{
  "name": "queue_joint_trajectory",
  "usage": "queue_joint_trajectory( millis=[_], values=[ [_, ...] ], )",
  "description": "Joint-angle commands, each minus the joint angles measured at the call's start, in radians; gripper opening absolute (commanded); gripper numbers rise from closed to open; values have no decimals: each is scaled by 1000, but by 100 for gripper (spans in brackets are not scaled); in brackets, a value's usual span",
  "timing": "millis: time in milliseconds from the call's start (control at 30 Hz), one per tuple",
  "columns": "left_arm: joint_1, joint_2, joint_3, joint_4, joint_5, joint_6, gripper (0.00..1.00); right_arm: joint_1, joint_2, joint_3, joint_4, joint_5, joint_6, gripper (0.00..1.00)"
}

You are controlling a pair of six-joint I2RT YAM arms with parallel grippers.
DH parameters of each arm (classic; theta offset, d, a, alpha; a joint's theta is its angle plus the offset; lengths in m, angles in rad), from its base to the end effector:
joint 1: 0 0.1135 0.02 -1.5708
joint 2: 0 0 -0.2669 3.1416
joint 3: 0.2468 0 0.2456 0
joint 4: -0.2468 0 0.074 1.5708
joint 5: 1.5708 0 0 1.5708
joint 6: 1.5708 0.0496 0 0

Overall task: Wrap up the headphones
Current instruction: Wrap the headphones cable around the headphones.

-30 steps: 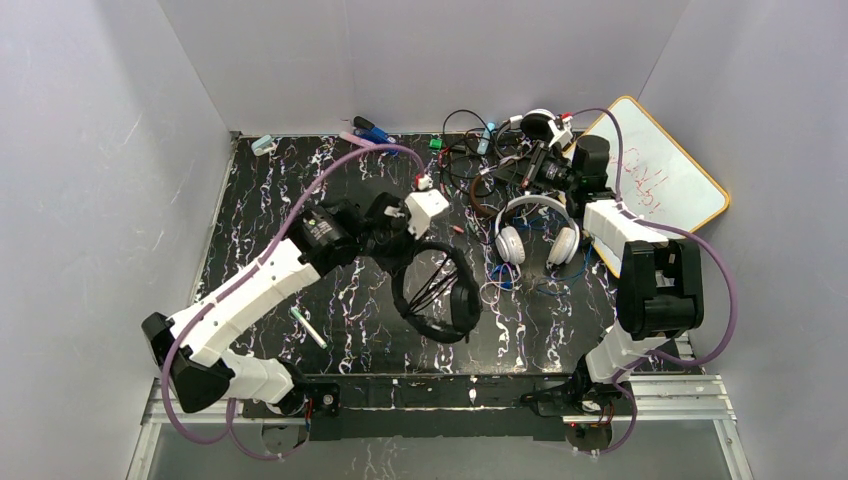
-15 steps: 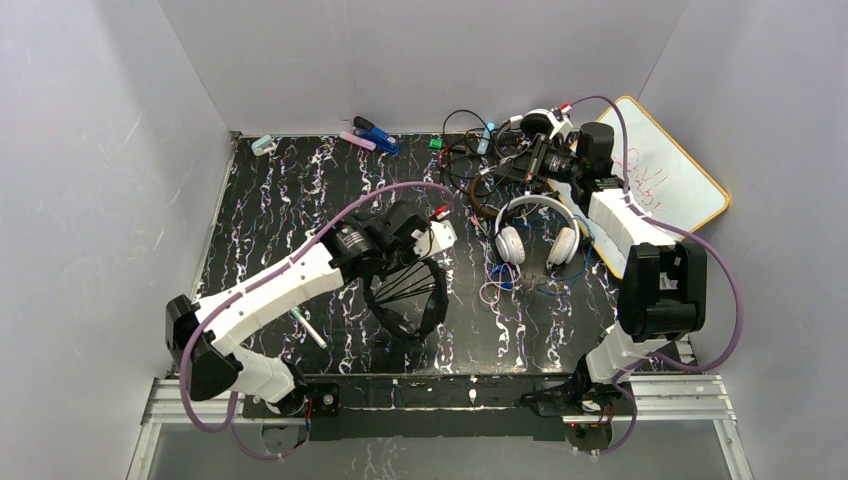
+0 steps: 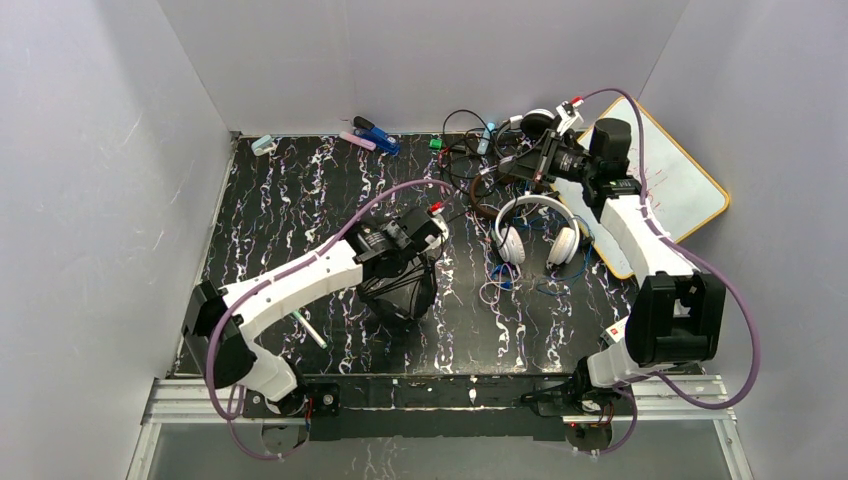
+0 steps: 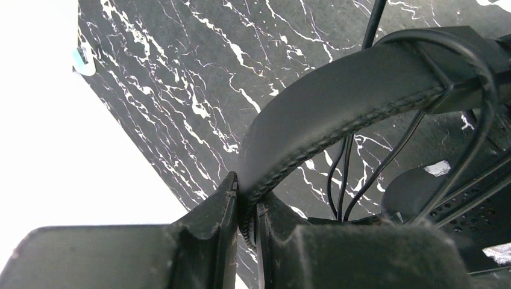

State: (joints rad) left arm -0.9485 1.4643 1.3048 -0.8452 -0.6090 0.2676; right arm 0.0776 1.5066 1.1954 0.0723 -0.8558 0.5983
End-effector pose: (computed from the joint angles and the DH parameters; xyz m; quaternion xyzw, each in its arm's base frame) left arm 0.1966 -0.2254 0.3035 0.4546 0.7997 0.1824 0.3473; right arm 0.3475 0.0646 0.3388 -0.0636 0.7573 0.4942 0.4221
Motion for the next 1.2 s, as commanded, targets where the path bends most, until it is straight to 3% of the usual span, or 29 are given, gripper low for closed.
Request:
queue_joint_trajectory(
  millis=[0,200,367,567,800,1000,1167],
  values=[
    [16,30,41,6,-66,-92,0,-12,-71,47,-17,-29,-6,1],
    [41,125,91,-35,-113,-205,0,-16,-138,61,-43,-49,3,1],
    [99,246,215,-141,-145,-409,0,-18,-170,99,-71,-73,8,1],
    [185,332,342,-201,-12,-584,0,-18,-210,117,-71,-96,32,1],
    [259,461,497,-276,29,-785,0,-18,-249,122,-49,-164,105,1],
    [345,497,525,-222,101,-954,0,-15,-294,106,-51,-253,145,1],
    [497,500,504,-134,251,-1117,0,-14,-351,80,-114,-282,133,1]
  ],
)
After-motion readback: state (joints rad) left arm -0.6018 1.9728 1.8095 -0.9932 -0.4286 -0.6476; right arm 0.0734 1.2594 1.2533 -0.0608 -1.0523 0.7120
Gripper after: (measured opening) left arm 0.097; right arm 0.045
